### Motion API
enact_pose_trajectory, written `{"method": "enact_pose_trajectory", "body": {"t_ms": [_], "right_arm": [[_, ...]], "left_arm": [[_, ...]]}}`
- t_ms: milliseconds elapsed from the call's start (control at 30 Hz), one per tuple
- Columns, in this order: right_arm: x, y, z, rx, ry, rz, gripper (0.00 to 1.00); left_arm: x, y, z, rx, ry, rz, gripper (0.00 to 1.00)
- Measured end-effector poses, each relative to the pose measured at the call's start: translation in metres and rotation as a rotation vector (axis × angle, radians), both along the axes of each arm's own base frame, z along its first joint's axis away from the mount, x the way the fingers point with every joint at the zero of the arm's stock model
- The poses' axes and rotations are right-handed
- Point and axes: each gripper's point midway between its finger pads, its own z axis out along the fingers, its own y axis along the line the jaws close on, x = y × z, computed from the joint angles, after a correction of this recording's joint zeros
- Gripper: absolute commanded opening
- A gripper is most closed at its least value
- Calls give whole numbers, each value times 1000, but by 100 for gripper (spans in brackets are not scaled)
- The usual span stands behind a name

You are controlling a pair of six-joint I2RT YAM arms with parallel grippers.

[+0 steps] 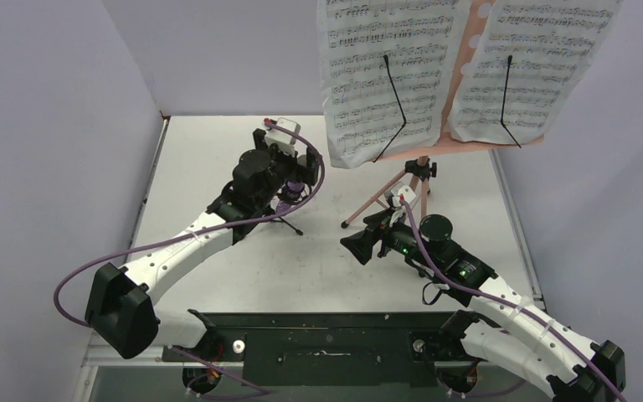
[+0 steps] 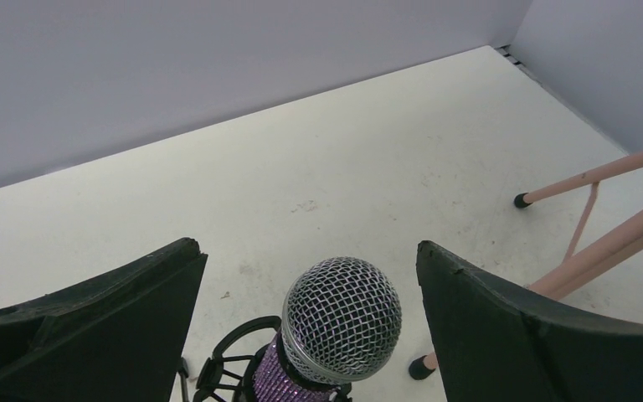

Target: Set up the instrument practice props

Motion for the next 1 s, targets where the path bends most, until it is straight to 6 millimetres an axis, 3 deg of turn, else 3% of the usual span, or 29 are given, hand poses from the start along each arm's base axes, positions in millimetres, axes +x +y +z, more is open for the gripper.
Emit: {"method": "enact_pose_trajectory", "body": {"t_ms": [233, 433, 833, 1000], "right_arm": [[0, 0, 0, 0, 0, 0, 90], [0, 0, 0, 1, 0, -1, 90], [10, -12, -3, -47, 5, -82, 90], [26, -27, 12, -82, -17, -198, 90]], "left_arm": [[-23, 1, 39, -150, -60, -78, 96], [-32, 29, 61, -336, -86, -92, 96], [-35, 83, 30, -474, 1, 5, 96], [-43, 91, 14, -462, 36, 27, 96]]}}
